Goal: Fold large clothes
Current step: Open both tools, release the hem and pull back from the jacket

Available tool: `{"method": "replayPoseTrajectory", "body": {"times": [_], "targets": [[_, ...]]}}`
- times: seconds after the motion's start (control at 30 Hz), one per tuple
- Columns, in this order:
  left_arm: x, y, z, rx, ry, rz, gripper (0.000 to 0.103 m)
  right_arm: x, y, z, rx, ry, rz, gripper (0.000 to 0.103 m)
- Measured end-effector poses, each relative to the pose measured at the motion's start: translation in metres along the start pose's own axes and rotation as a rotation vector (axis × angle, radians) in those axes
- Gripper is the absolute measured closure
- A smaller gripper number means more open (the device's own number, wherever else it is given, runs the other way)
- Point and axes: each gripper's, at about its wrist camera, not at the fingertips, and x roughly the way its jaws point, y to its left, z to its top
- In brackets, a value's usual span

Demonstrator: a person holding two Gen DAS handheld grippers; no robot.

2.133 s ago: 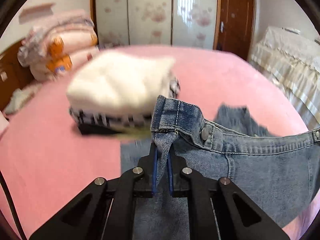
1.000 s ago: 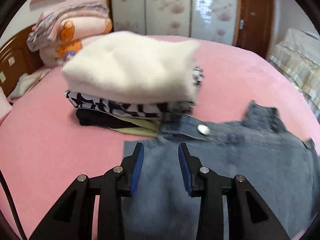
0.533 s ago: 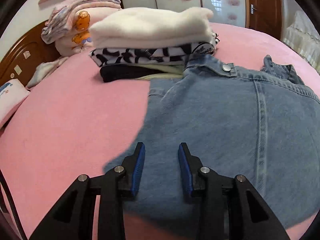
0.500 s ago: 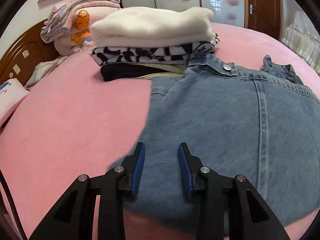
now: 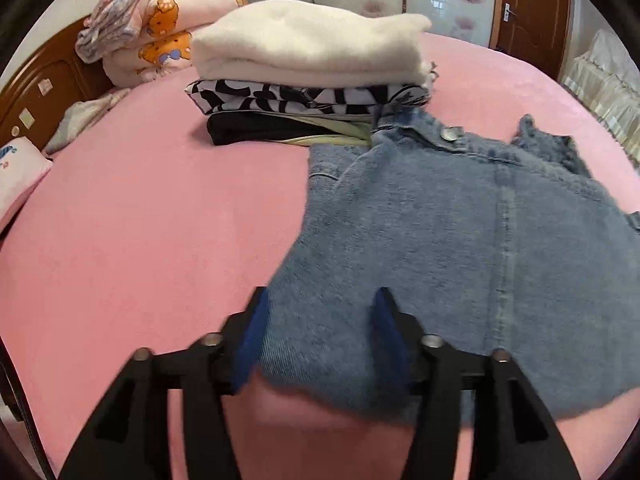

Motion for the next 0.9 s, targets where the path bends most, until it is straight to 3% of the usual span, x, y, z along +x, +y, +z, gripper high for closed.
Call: {"method": "replayPoseTrajectory", "body": {"times": [0.23, 0.57, 0.9], "targets": [[-0.064, -0.014, -0.004, 0.043, 0.004, -0.026, 0.025, -0.054, 0.034, 0.003, -0.056, -0.05, 0.02, 0.056], [-0.132, -0.027, -0.04, 0.059, 0.022, -0.107, 0.023, -0.119, 0.074, -0.035, -0.142, -0.065, 0.089, 0.054], [-0.129, -0.037, -0.085, 0.066, 0.106, -0.205, 0.023, -0.126, 0.089, -0.083, -0.122, 0.016, 0.17, 0.054]]}}
